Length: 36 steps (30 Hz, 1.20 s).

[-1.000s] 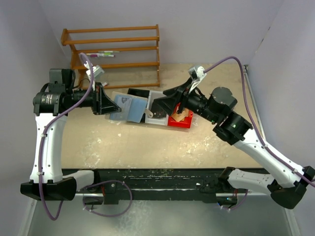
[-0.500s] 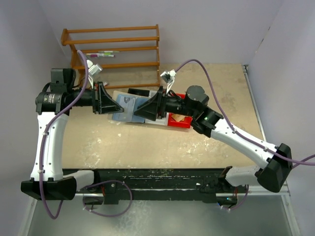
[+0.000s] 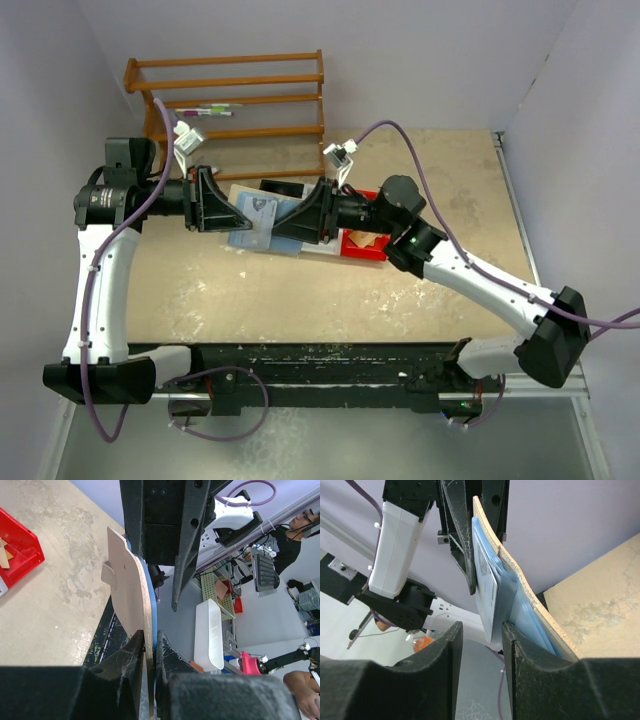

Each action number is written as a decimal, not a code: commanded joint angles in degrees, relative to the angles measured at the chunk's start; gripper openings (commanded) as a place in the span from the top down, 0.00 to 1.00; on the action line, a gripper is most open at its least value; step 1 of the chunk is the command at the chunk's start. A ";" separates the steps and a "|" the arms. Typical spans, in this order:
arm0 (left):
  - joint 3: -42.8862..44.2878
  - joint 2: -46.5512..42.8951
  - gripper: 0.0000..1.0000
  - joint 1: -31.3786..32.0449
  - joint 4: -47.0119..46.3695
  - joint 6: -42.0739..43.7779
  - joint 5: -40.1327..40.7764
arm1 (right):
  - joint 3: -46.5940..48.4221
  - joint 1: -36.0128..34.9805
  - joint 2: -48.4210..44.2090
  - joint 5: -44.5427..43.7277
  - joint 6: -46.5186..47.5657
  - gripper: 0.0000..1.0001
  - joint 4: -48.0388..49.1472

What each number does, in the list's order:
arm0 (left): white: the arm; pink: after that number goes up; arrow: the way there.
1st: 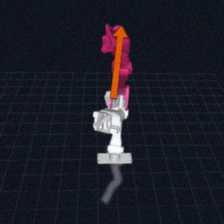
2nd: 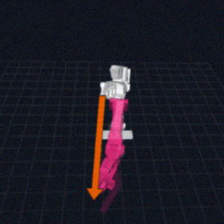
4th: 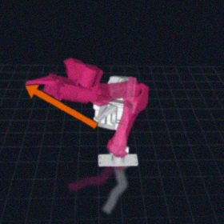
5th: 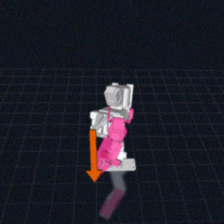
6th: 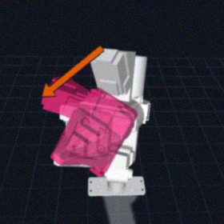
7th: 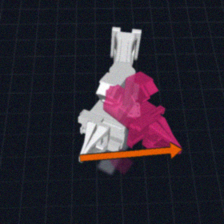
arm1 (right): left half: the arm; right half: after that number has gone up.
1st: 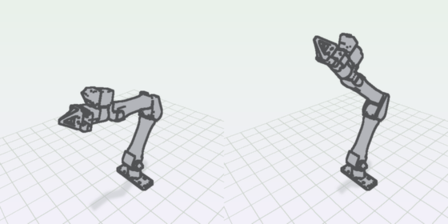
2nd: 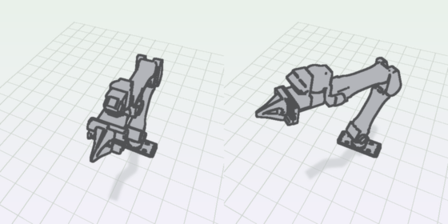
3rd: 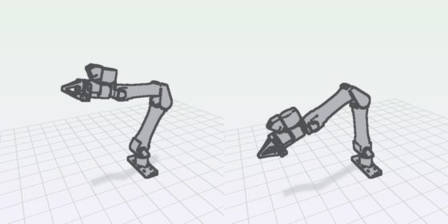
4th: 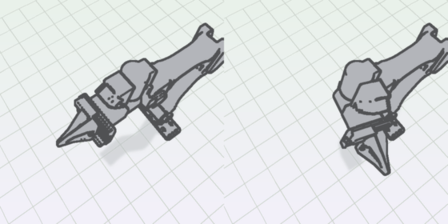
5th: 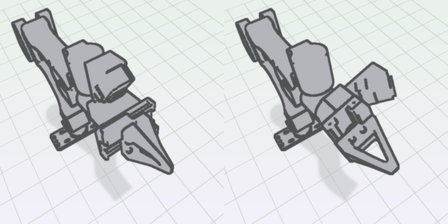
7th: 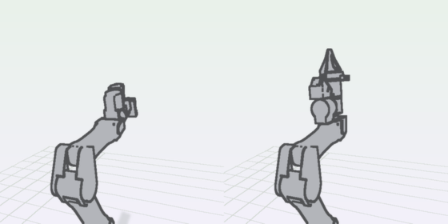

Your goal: Take the credit cards out of the card holder

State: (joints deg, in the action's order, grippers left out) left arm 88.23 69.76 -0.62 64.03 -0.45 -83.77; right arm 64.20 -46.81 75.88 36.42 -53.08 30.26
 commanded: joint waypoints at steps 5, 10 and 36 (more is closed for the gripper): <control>-0.33 -0.94 1.00 0.10 -1.37 -0.26 -2.50 | 2.87 0.22 2.07 1.57 -2.40 0.66 4.48; -0.87 -1.23 1.00 0.05 -0.93 0.65 -2.01 | 3.37 0.22 3.57 2.34 -4.14 0.76 7.18; 0.04 -0.40 0.95 0.10 4.65 5.79 -8.07 | -8.94 3.82 2.17 7.92 -15.91 1.00 27.57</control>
State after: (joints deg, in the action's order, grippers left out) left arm 87.15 70.00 -0.49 68.93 5.10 -85.80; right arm 56.47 -43.64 80.60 43.57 -67.81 52.80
